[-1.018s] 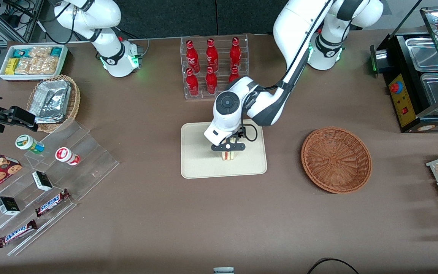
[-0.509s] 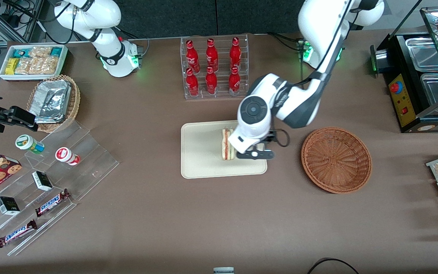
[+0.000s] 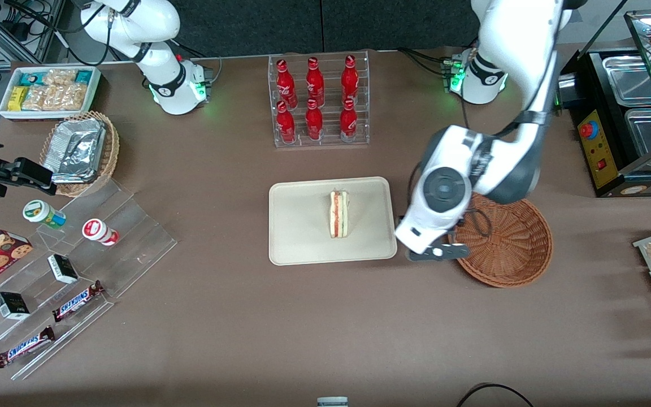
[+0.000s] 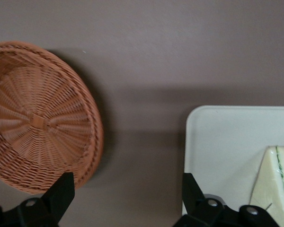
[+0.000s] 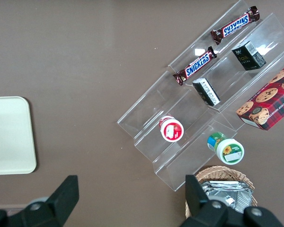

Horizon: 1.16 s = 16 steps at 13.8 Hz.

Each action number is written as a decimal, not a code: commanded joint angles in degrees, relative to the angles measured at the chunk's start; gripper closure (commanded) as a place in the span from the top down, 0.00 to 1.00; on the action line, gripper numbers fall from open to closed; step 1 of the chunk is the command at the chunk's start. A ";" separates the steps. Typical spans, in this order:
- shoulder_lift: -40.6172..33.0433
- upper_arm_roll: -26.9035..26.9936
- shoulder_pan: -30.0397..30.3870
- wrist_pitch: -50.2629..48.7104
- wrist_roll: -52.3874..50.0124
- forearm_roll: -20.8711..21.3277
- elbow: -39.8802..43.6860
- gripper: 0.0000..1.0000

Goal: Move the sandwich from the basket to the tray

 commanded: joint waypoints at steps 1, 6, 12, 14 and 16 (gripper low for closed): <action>-4.02 -0.31 3.66 -2.16 4.36 -1.63 -0.90 1.00; -11.65 -0.49 13.58 -7.95 14.73 -4.80 -2.92 1.00; -20.01 -5.56 23.96 -23.23 21.52 -4.63 -2.49 1.00; -22.29 -8.47 27.39 -25.44 21.43 -4.11 -2.57 1.00; -23.88 -8.31 28.45 -26.42 21.43 -4.02 -2.49 1.00</action>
